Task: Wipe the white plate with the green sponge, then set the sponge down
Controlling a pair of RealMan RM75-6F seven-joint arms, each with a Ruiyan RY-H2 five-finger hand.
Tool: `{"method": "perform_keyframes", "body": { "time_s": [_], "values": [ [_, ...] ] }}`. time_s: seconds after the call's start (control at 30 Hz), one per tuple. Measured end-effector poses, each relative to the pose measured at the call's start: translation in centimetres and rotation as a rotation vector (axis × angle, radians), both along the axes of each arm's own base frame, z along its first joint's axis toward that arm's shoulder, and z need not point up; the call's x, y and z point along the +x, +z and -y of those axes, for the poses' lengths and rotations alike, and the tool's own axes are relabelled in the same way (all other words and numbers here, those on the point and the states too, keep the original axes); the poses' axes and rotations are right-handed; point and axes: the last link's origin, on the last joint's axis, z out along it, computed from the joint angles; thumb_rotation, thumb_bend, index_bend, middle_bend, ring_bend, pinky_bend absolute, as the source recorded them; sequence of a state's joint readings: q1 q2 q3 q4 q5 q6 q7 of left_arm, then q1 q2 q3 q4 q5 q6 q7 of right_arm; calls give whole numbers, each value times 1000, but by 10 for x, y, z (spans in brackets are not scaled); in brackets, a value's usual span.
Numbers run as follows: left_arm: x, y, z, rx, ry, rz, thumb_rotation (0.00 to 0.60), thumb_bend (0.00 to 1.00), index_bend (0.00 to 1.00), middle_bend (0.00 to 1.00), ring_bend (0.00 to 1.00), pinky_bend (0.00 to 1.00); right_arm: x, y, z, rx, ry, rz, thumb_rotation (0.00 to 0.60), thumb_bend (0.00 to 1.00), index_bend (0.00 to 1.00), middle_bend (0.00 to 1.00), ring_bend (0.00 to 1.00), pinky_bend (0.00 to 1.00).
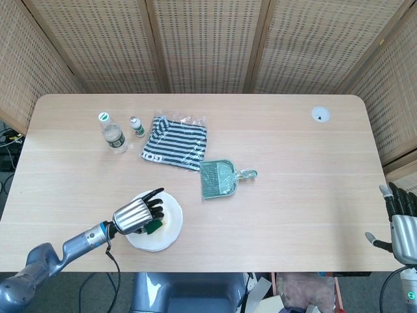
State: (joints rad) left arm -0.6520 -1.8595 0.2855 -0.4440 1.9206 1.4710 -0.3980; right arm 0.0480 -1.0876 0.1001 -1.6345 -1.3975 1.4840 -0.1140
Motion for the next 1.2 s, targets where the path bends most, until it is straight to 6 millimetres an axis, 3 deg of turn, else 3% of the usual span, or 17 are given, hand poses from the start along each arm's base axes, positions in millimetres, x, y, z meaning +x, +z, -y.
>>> {"method": "perform_keyframes", "body": {
  "time_s": [0.23,0.7,0.9,1.2],
  "values": [
    [-7,-3,2,8,-74,-146,600,384,619,471,265,0,0,1,0,-1,1,3,600,0,0,0,0,0],
    [-1,-18,6,29,-205,-249,600,386,621,471,265,0,0,0,0,0,-1,1,600,0,0,0,0,0],
    [5,-11,5,12,-133,-148,600,386,621,471,264,8,0,1,-1,-2,1,2,600,0,0,0,0,0],
    [19,9,11,-180,209,207,600,386,623,471,265,15,1,-1,0,4,2,-4,600,0,0,0,0,0]
  ]
}}
